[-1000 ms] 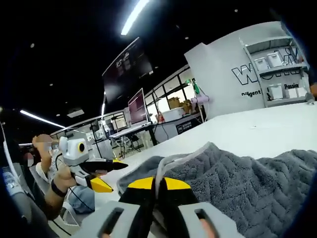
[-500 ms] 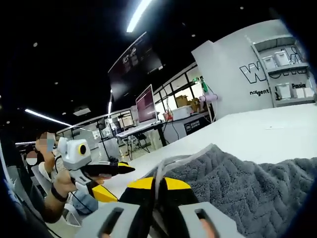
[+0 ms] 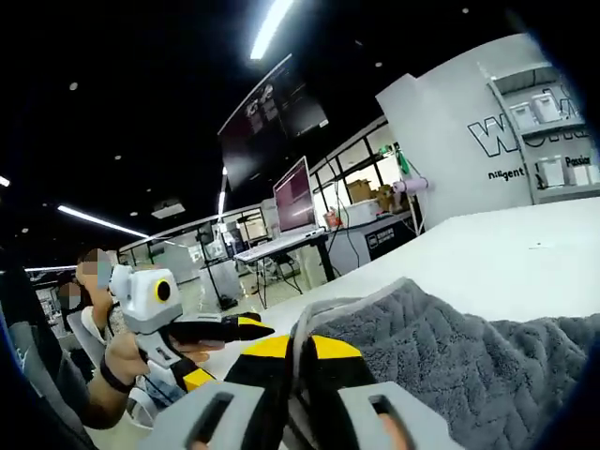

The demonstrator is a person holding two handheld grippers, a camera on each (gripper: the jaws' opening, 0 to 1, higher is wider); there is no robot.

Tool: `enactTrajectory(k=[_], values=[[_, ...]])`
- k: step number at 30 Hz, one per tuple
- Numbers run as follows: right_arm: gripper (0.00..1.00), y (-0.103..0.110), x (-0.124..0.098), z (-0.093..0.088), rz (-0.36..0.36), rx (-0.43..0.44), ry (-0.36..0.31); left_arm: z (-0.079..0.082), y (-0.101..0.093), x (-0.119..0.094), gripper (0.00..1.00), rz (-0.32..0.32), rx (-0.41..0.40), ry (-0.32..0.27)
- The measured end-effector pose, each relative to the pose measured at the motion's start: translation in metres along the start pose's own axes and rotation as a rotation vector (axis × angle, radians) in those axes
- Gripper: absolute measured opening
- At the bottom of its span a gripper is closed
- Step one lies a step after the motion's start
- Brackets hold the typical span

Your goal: Fold the towel on the table until its edges align and the towel forms a compact rectangular stack.

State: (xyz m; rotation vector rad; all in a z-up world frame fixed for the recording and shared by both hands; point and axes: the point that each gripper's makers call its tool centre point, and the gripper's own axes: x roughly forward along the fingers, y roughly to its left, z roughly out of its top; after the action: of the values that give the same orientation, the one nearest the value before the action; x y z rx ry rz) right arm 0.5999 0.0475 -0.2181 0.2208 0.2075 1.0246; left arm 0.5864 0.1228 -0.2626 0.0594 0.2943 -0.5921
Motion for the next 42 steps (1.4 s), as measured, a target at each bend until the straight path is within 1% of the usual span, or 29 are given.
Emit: enactTrajectory(k=[5, 10, 17, 26, 31, 33, 34, 37, 42], values=[[0.07, 0.004, -0.001, -0.004, 0.027, -0.009, 0.015, -0.002, 0.002, -0.003, 0.84, 0.006, -0.001, 0.005], [0.07, 0.006, -0.008, -0.006, 0.057, -0.019, 0.028, -0.002, 0.005, -0.007, 0.84, 0.013, -0.003, 0.002], [0.07, 0.005, -0.012, -0.014, 0.066, -0.027, 0.065, -0.002, 0.005, -0.008, 0.84, 0.009, -0.005, 0.0], [0.09, -0.001, -0.02, -0.034, 0.074, -0.067, 0.164, -0.004, 0.007, -0.011, 0.84, 0.01, -0.008, -0.001], [0.11, -0.004, -0.025, -0.039, 0.075, -0.089, 0.192, -0.003, 0.01, -0.016, 0.84, 0.022, -0.01, -0.006], [0.13, -0.003, -0.027, -0.039, 0.075, -0.098, 0.202, -0.003, 0.01, -0.016, 0.84, 0.023, -0.01, -0.006], [0.13, -0.001, -0.027, -0.034, 0.074, -0.11, 0.209, -0.003, 0.009, -0.016, 0.84, 0.022, -0.01, -0.005], [0.15, -0.001, -0.032, -0.035, 0.07, -0.153, 0.224, -0.004, 0.009, -0.016, 0.84, 0.022, -0.011, -0.005], [0.2, -0.005, -0.043, -0.034, 0.067, -0.144, 0.23, -0.004, 0.008, -0.016, 0.84, 0.02, -0.013, -0.008]])
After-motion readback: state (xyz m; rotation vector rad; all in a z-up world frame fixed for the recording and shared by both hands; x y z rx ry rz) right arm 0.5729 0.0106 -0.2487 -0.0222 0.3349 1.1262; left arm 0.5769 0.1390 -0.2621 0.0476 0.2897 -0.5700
